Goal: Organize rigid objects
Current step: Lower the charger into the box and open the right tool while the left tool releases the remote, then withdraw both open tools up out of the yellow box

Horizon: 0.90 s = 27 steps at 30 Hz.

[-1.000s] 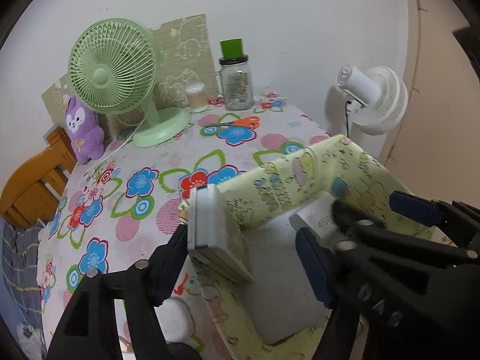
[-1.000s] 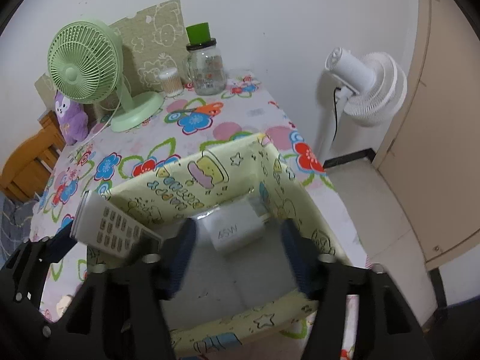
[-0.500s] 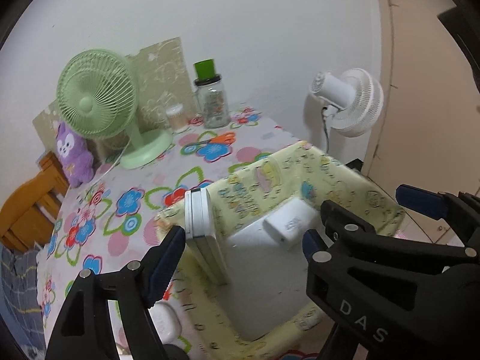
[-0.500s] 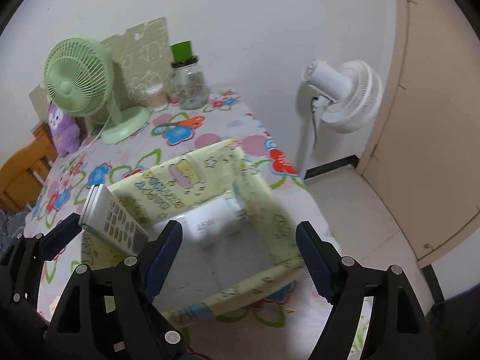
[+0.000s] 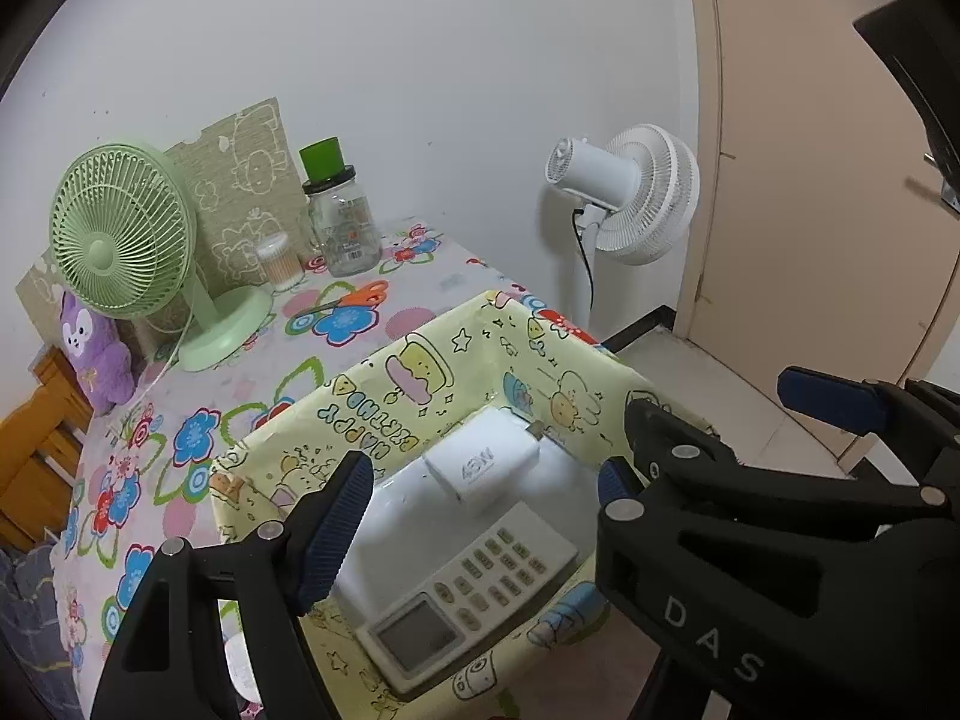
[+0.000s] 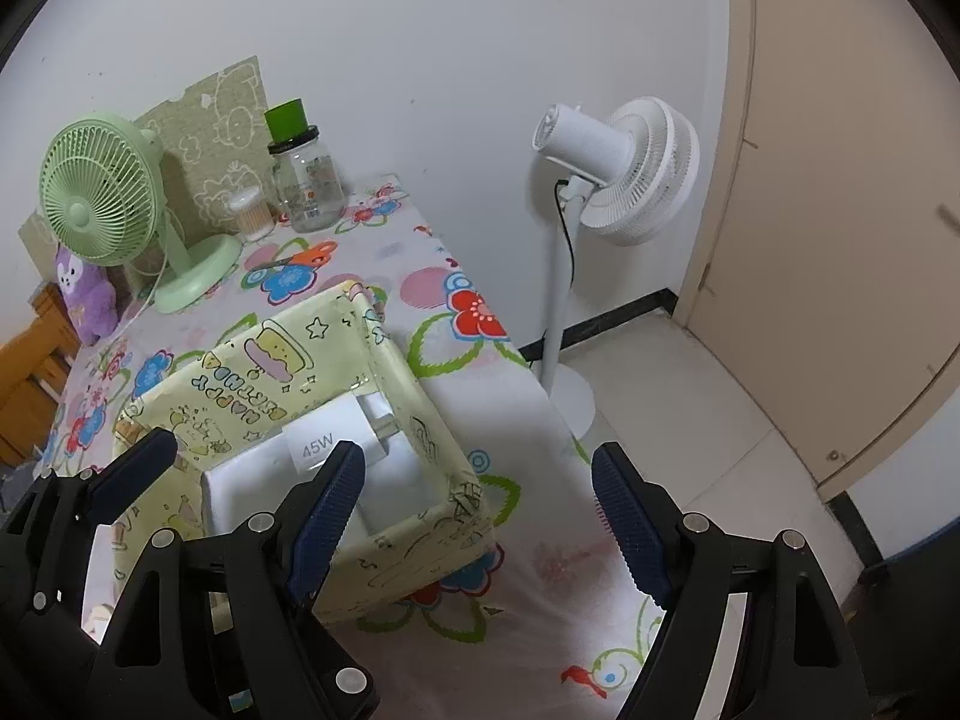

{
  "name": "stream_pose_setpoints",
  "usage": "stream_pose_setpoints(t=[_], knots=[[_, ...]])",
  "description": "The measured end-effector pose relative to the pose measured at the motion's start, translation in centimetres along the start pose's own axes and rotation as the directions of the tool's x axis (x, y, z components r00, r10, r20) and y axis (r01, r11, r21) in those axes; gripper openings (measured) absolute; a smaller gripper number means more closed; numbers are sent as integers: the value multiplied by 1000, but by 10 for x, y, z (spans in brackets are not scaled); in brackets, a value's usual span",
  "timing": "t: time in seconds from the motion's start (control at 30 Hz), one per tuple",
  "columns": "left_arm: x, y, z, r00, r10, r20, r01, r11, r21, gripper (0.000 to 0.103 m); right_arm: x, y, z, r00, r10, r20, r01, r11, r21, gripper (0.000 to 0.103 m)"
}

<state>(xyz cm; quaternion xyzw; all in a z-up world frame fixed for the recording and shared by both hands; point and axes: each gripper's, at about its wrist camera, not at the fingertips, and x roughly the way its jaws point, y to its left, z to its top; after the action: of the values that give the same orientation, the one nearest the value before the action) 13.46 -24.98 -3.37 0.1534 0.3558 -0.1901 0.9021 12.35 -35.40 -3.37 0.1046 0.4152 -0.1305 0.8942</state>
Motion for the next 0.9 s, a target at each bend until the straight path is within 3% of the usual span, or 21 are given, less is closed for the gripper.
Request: stream_pose_setpoints(t=[0.4,0.7,0.9], knots=[[-20,27,-16,999,46,-7,-46,997,-54,80,-12,31,-8,999,39,18,-38,997,-65,81],[-37,49,-32,998,63,3,-62,994,-94,82,-28,57,-19,998,37,51,-31,994,-105,88],[-51,60,-42,998,60,30,-56,992,-110,94,-44,70,-28,992,65,105,-51,991,-124,98]])
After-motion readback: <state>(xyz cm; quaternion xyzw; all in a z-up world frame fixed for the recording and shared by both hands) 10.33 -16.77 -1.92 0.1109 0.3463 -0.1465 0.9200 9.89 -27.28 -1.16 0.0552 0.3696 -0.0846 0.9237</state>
